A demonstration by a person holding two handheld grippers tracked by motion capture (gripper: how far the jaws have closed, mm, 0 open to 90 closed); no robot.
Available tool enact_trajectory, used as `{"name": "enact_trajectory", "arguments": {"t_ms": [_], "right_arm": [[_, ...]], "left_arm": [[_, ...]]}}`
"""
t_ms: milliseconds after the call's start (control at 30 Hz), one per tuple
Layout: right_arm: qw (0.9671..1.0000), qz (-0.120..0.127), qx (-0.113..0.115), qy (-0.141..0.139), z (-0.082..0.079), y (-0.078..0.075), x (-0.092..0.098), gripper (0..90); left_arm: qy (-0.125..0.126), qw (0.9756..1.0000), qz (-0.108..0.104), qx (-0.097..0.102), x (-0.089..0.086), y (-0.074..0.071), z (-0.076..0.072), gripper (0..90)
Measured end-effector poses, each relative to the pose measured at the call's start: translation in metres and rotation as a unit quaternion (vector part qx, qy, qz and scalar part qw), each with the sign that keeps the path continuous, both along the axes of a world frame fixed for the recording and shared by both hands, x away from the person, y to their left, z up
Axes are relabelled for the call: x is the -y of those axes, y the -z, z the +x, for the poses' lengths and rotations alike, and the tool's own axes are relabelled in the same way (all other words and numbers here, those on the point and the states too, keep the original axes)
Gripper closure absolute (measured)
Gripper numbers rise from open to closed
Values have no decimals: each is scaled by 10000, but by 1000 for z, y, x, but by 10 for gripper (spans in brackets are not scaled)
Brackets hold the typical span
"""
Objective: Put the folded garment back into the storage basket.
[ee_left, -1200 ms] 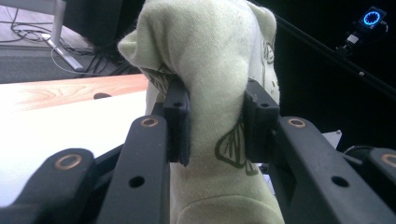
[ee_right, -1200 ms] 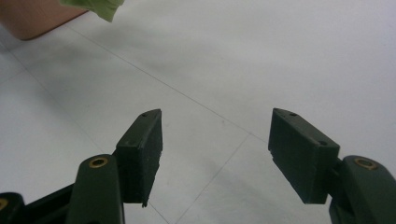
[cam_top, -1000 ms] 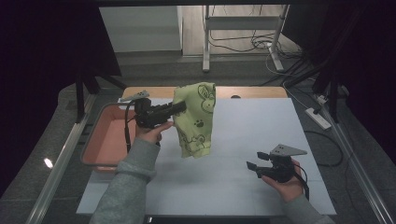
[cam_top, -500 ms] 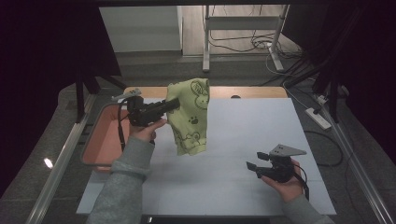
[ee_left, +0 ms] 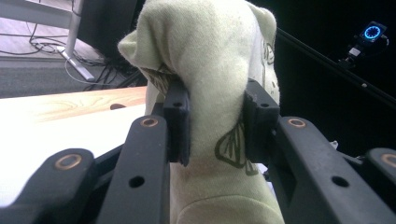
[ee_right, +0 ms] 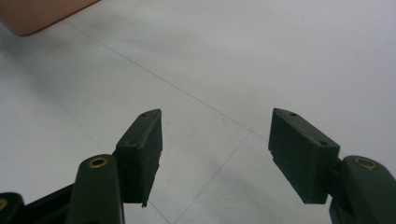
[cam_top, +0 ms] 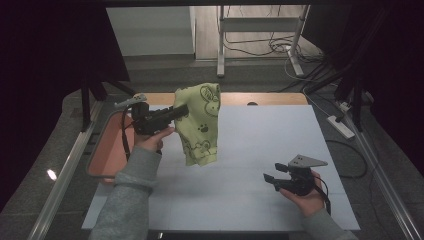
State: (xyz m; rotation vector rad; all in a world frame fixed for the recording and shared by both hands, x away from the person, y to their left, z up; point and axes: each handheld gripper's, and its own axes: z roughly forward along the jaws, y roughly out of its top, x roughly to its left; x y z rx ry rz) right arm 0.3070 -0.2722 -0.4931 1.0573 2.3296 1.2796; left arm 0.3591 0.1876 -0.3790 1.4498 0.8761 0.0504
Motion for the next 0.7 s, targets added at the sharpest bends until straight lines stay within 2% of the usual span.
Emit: {"name": "enact_trajectory", "arguments": {"t_ms": [700], "right_arm": [[10000, -23, -17, 3, 2, 2, -1, 360]], "left_arm": [[-172, 9998, 79, 81, -22, -7, -9, 673]]}}
